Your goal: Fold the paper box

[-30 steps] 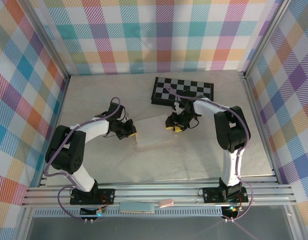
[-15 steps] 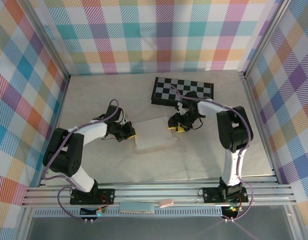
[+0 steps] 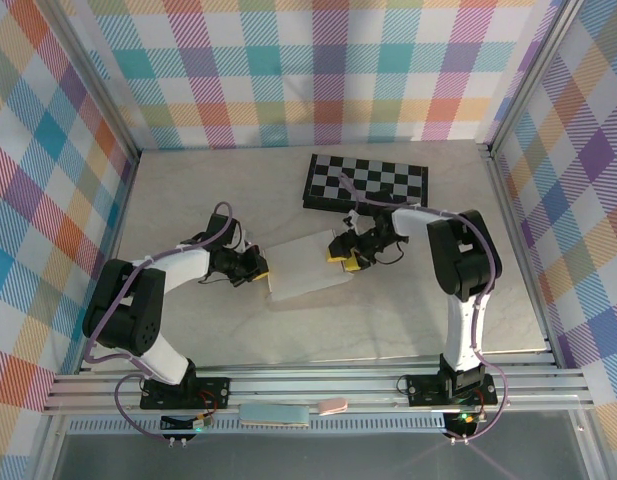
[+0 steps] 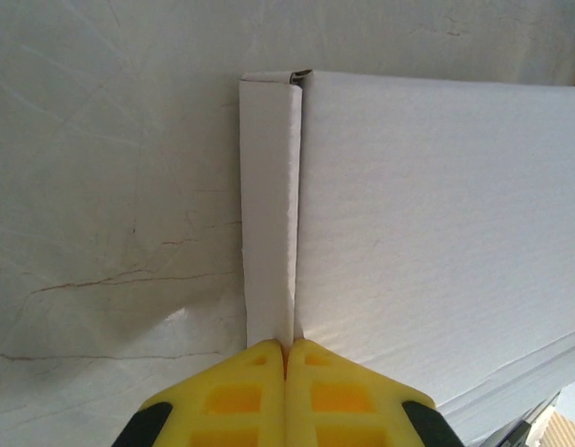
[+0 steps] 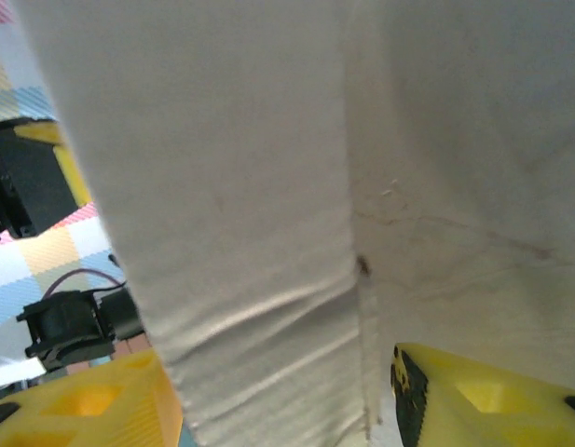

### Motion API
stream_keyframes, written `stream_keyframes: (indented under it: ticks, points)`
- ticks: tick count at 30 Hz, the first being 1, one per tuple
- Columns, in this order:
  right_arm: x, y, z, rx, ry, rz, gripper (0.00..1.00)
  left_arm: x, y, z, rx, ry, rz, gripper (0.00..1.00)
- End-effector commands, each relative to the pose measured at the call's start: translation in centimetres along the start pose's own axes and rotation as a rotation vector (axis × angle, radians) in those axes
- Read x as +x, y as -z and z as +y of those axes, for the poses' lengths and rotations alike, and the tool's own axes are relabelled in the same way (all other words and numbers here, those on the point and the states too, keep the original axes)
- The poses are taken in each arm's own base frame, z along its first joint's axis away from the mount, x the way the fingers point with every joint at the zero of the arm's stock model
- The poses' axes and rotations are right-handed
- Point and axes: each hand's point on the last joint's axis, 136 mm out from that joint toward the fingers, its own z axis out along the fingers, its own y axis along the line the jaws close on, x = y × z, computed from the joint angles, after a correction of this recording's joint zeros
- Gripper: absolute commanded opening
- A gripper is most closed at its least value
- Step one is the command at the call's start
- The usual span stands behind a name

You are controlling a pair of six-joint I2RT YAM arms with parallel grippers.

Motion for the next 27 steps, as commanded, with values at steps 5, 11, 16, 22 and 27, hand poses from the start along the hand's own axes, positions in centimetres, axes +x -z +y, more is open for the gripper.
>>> stream_keyframes:
  ticks: [5,11,16,22,27]
  points:
    - [-0.2,-1.2,3.1,-0.137,0.015,0.006,0.54,3.0,-0.6,4.8,-0.154,0.099,0.084,0.00]
    - [-1.1,-1.3,3.7,-0.175,-0.091,-0.031,0.48,-1.6,4.3,-0.7,-0.027,-0.061,-0.200,0.18]
    - [-1.1,-0.4,4.5,-0.161,-0.224,-0.034,0.43,-4.6,11.4,-6.7,0.125,-0.249,-0.511,0.48]
    - [-0.6,0.8,4.2,-0.139,-0.494,0.004,0.40,-1.4,14.1,-14.0,0.275,-0.685,-0.501,0.48]
    - [0.2,2.4,4.9,-0.127,-0.676,0.054,0.40,5.6,11.3,-15.5,0.134,-1.197,-0.264,0.51]
